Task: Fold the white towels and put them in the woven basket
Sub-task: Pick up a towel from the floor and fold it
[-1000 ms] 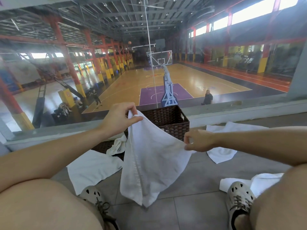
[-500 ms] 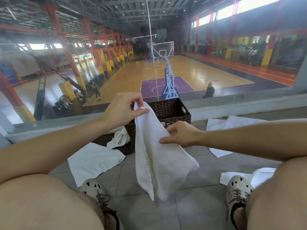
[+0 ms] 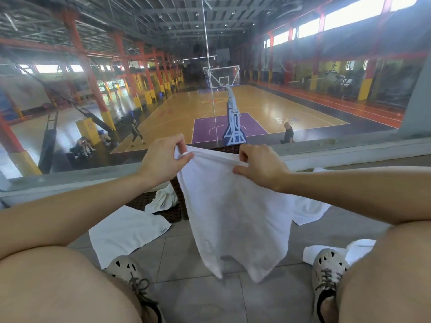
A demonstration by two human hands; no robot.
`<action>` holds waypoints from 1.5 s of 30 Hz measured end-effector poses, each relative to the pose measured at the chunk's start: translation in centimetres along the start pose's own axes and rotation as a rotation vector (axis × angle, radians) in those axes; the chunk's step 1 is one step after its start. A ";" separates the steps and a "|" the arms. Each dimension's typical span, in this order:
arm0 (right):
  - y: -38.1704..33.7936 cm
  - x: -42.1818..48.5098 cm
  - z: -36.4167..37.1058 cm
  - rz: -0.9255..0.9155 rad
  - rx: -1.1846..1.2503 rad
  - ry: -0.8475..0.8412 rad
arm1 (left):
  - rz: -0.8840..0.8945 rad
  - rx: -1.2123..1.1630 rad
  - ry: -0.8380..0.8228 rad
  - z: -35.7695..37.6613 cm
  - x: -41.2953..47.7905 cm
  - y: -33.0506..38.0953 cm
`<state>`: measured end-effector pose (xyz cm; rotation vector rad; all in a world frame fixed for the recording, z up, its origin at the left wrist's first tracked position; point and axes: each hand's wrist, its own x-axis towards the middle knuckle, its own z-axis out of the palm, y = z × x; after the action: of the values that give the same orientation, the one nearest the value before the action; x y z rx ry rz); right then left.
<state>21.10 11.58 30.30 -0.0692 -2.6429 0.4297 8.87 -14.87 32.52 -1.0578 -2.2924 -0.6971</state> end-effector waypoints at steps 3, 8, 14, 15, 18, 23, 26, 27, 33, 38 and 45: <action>0.3 0.7 -0.6 0.078 -0.012 0.021 | -0.019 0.005 -0.010 0.0 0.2 0.0; 0.4 1.2 -0.8 0.169 -0.040 -0.052 | 0.050 0.011 -0.085 0.6 0.3 0.0; -0.7 1.8 -1.6 0.503 0.416 -0.079 | 0.169 -0.046 -0.144 1.2 -0.5 1.1; -0.9 1.9 -1.7 0.569 0.539 -0.076 | 0.182 -0.051 -0.151 1.3 -0.8 1.3; -1.1 2.6 -1.6 0.695 0.753 -0.069 | 0.301 -0.005 -0.222 2.1 -1.2 1.4; -1.1 2.9 -0.8 0.802 0.951 -0.036 | 0.155 -0.102 -0.336 2.4 -1.4 2.9; -1.1 3.1 -1.0 0.860 1.044 -0.007 | 0.066 -0.112 -0.423 2.2 -1.6 4.1; -1.2 3.3 -1.2 0.875 1.072 0.003 | 0.049 -0.097 -0.432 2.3 -1.8 4.5; -2.5 3.0 -2.2 0.872 1.131 -0.012 | 0.043 0.043 -0.361 4.5 -2.0 5.1; -2.0 2.5 -2.0 0.821 1.052 -0.060 | -0.019 -0.053 -0.193 4.6 -0.4 3.9; -1.0 1.5 -3.7 0.671 0.469 -0.238 | 0.011 -0.214 -0.023 3.8 0.0 3.2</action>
<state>21.39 11.84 34.40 -0.8067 -2.6056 1.3314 10.50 -10.65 30.54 -1.1787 -2.2668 -0.9469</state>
